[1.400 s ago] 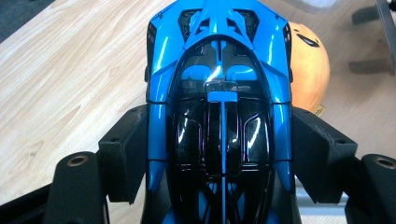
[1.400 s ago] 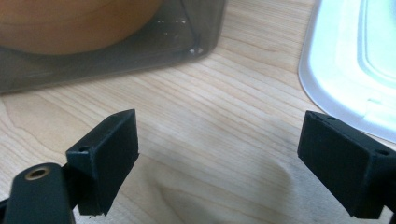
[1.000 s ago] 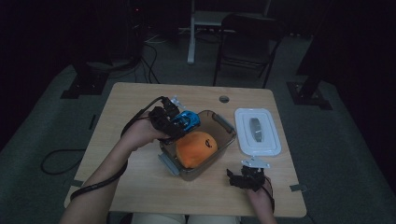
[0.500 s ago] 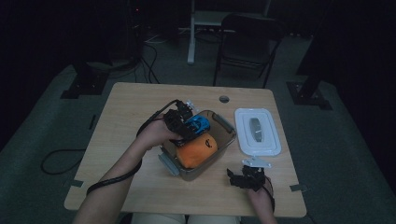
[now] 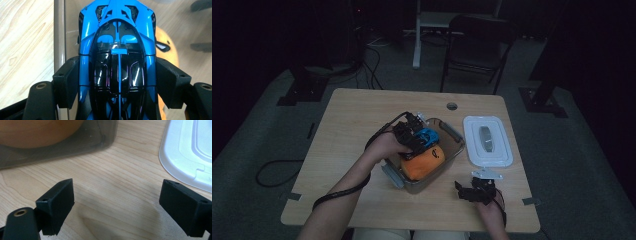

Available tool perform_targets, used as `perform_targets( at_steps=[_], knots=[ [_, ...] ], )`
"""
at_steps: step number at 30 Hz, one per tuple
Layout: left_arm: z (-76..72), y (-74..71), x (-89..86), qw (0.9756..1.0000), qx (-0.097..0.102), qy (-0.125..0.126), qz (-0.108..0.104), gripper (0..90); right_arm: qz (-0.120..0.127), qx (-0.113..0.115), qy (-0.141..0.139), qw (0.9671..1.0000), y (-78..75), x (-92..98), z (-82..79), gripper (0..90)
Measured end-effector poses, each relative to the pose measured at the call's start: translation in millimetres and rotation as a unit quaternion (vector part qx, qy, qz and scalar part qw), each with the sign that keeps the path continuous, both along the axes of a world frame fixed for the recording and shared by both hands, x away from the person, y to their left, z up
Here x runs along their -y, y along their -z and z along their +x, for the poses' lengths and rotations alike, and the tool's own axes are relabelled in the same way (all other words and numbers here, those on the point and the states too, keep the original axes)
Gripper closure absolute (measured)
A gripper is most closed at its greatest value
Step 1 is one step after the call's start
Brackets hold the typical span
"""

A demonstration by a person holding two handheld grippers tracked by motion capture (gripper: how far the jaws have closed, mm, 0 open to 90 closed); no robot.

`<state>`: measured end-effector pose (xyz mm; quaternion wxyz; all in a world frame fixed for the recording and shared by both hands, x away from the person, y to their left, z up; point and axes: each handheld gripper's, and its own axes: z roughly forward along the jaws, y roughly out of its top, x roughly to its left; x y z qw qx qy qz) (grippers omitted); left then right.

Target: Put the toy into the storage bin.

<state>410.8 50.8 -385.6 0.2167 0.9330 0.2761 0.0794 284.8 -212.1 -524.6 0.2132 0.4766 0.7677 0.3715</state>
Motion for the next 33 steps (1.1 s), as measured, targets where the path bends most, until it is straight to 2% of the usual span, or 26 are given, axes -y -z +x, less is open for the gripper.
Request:
perform_targets(
  at_steps=[3, 6, 7, 8, 9, 13, 14, 19, 26, 31, 33],
  knots=[
    [-2.7, 1.8, 1.1, 0.9999, 0.012, 0.003, 0.004, 28.1, -0.001, -0.001, -0.001, 1.0000, 0.1, -0.4, 0.1, 12.1],
    [-3.0, 0.6, -3.0, 0.9998, 0.003, 0.006, -0.019, 23.5, -0.001, 0.000, -0.002, 1.0000, 0.2, -0.6, 0.1, 12.1],
    [-3.0, 0.6, -3.0, 0.9998, 0.003, 0.006, -0.019, 21.8, -0.001, 0.000, -0.002, 1.0000, 0.2, -0.6, 0.1, 12.1],
    [-4.3, -1.4, -5.5, 0.9996, 0.006, 0.005, -0.028, 21.8, -0.001, -0.001, -0.002, 1.0000, 0.2, -0.6, 0.1, 12.1],
    [-5.0, -1.9, -5.9, 0.9996, 0.011, 0.003, -0.027, 20.2, -0.001, -0.001, -0.002, 1.0000, 0.2, -0.7, 0.0, 12.1],
    [-7.3, -4.2, -9.5, 0.9995, 0.010, 0.013, -0.029, 19.9, -0.003, -0.002, -0.003, 1.0000, 0.2, -0.9, 0.1, 12.1],
    [-9.9, -6.0, -11.3, 0.9994, 0.016, 0.012, -0.027, 19.9, -0.003, -0.002, -0.003, 1.0000, 0.2, -0.9, 0.1, 12.1],
    [-12.7, -13.8, -20.9, 0.9987, 0.023, 0.009, -0.044, 17.6, -0.004, -0.003, -0.003, 1.0000, 0.3, -1.2, 0.2, 12.1],
    [-11.2, -23.7, -44.6, 0.9972, 0.033, -0.012, -0.067, 17.6, -0.005, -0.005, -0.004, 1.0000, 0.4, -1.4, 0.4, 12.1],
    [-8.8, -25.8, -64.9, 0.9959, 0.043, -0.030, -0.074, 17.5, -0.004, -0.007, -0.003, 1.0000, 0.5, -1.2, 0.6, 12.1],
    [-7.0, -25.6, -72.4, 0.9955, 0.041, -0.035, -0.078, 14.1, -0.004, -0.006, -0.002, 1.0000, 0.4, -1.3, 0.6, 12.1]
  ],
)
